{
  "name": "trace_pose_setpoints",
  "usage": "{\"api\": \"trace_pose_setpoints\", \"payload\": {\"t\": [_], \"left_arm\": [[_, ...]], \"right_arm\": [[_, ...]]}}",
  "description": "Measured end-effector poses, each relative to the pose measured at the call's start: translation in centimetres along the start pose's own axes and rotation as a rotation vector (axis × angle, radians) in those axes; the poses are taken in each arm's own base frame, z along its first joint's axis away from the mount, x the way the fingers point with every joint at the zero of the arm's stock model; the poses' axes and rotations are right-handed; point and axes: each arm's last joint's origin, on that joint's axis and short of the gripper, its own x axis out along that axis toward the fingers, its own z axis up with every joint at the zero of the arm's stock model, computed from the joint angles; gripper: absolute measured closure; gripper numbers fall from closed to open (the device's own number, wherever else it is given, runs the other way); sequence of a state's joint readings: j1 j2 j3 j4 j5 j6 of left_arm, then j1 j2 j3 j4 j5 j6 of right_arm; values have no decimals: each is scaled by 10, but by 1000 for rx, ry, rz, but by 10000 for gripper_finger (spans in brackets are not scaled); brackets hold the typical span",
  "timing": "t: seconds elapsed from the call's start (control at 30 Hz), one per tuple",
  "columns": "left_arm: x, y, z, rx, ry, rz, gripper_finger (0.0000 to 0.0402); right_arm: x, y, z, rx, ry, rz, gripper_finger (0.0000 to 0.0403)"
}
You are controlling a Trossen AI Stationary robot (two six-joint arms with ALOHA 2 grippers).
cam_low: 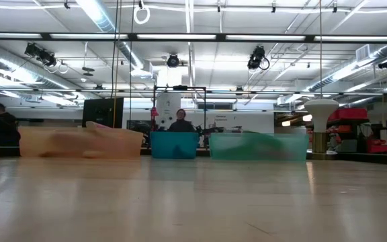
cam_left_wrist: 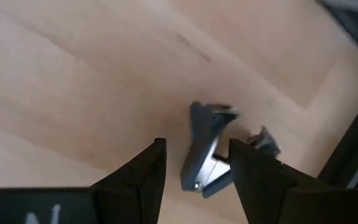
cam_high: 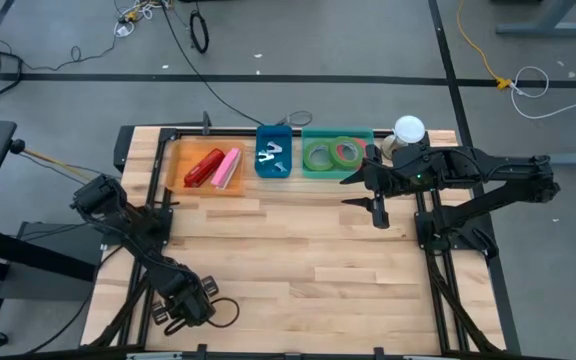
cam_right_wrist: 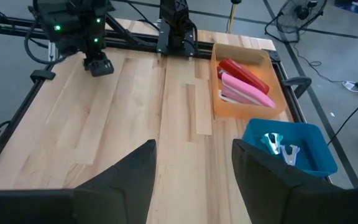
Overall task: Pick and place Stapler, Stapler remover, tape
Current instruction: Put the black staple remover into the blue bin
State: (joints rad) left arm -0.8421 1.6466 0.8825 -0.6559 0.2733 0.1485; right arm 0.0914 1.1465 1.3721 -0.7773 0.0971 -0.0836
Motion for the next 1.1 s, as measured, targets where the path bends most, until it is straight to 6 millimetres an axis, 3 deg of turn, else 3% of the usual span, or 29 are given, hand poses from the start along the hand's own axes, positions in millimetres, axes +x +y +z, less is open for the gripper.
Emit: {"api": "trace_pose_setpoints", "payload": {"t": [0.47,0.83,1.1], "left_arm": [[1,0,1,54,-26,-19,228],[1,-1,1,56,-31,-42,304],[1,-1,1,56,-31,-42,329]], "right_arm": [[0,0,0,23,0,0,192],[0,0,0,23,0,0,192],[0,0,0,23,1,0,192]]}}
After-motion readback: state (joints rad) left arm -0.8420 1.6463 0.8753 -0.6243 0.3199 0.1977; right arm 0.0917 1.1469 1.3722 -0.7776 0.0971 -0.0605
